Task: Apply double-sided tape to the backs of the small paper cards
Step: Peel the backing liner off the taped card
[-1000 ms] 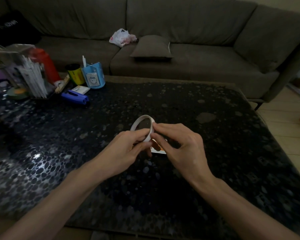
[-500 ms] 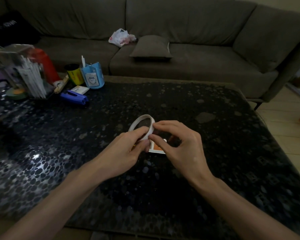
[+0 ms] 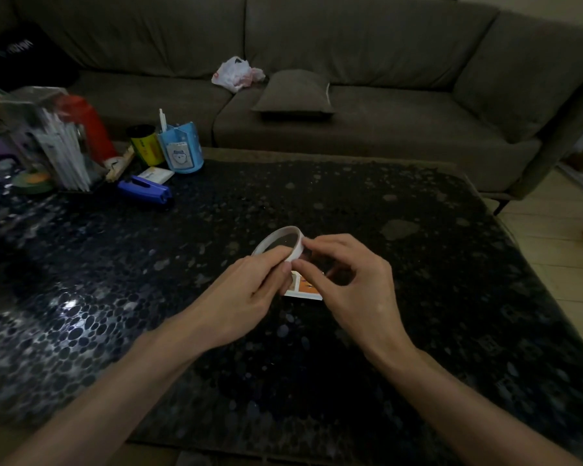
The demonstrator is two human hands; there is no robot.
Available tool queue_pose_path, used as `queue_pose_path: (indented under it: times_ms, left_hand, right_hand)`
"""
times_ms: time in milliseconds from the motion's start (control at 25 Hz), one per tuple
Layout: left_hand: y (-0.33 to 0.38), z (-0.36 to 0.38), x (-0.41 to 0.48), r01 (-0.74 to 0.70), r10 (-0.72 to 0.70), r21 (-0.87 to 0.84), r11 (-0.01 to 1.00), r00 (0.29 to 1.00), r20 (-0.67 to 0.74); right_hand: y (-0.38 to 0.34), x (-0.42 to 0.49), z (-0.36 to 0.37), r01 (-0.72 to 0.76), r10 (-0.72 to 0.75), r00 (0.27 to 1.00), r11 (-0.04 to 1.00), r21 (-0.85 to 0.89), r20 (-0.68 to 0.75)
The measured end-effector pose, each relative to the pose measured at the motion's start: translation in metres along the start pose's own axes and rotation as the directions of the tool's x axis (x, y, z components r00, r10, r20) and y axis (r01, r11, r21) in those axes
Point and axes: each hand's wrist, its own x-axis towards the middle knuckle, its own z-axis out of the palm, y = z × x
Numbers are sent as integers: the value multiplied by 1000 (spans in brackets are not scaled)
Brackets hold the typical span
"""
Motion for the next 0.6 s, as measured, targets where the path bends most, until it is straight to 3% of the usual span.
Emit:
queue_pose_path:
  times_ms: [360,600]
  left_hand:
    - [2,2,-1,-5,6,33,999,1000,-10]
    - [4,4,1,-11,12,25,1000,999,-37]
  right_hand:
    - [-2,5,-6,-52,50,997,998,36,56]
    - [-1,3,-5,-21,20,1000,999,31,17]
